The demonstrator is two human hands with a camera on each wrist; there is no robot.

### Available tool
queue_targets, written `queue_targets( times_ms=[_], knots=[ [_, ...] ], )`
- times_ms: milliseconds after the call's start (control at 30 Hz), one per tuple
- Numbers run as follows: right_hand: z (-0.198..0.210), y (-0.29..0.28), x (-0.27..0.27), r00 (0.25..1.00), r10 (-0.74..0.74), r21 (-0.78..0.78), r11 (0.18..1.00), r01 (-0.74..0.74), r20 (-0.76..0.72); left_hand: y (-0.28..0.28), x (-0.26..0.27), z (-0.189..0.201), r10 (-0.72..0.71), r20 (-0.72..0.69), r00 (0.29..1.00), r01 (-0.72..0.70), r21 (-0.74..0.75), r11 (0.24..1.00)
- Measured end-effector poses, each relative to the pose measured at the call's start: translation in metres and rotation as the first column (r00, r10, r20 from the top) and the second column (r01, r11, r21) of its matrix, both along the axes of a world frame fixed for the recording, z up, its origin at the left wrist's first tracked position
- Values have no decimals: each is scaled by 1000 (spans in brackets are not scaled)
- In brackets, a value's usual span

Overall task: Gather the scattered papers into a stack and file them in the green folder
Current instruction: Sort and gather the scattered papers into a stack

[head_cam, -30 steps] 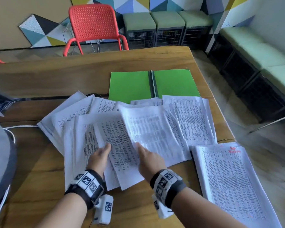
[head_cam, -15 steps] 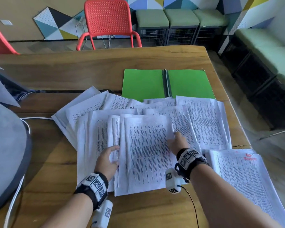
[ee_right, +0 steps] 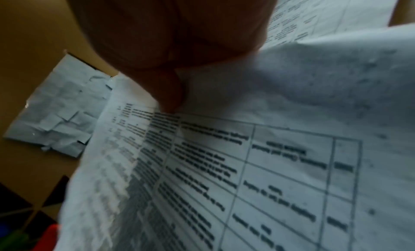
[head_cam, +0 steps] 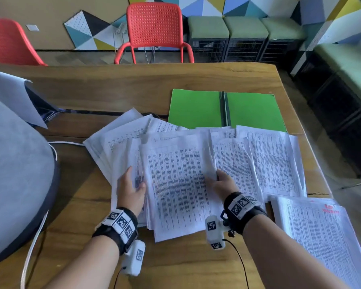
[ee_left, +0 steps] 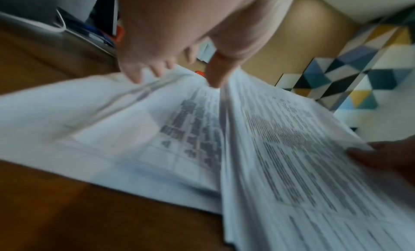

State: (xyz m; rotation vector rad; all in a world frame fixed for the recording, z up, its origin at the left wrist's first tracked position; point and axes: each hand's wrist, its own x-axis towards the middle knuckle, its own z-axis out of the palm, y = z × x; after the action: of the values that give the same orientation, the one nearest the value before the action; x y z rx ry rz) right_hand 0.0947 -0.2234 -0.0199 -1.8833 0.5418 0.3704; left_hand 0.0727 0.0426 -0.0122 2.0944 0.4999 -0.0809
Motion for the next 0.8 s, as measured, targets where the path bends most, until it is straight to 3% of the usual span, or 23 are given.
queue_targets(
  times_ms=[67,167,267,433,567,667,800],
  knots=[
    [-8,3,-2,1000,2,-138,990,-4,-14,12,0,-9,111,-101,989,-83,248,965],
    [-23,5,-12,999,10,-207,978,-21,-52,22,-4,-14,205,-218,954,-140,280,950],
    [-26,6,-18,999,-7,-193,981,-1,-41,24,-7,-18,204,-161,966,-161,246,956],
    [-26,2,-17,1000,-24,-136,990,25,12,25,-17,-5,40,-3,999,-38,287,957],
    [-20,-9,-14,994,-106,-10,994,106,-1,46,-18,25,119,37,992,-125,303,945],
    [-16,-11,-14,986,-157,179,970,165,-58,73,-14,33,187,14,982,-186,203,961],
    [-5,9,-14,986,-152,398,902,165,-64,76,-15,27,129,-64,990,-121,117,986]
  ],
)
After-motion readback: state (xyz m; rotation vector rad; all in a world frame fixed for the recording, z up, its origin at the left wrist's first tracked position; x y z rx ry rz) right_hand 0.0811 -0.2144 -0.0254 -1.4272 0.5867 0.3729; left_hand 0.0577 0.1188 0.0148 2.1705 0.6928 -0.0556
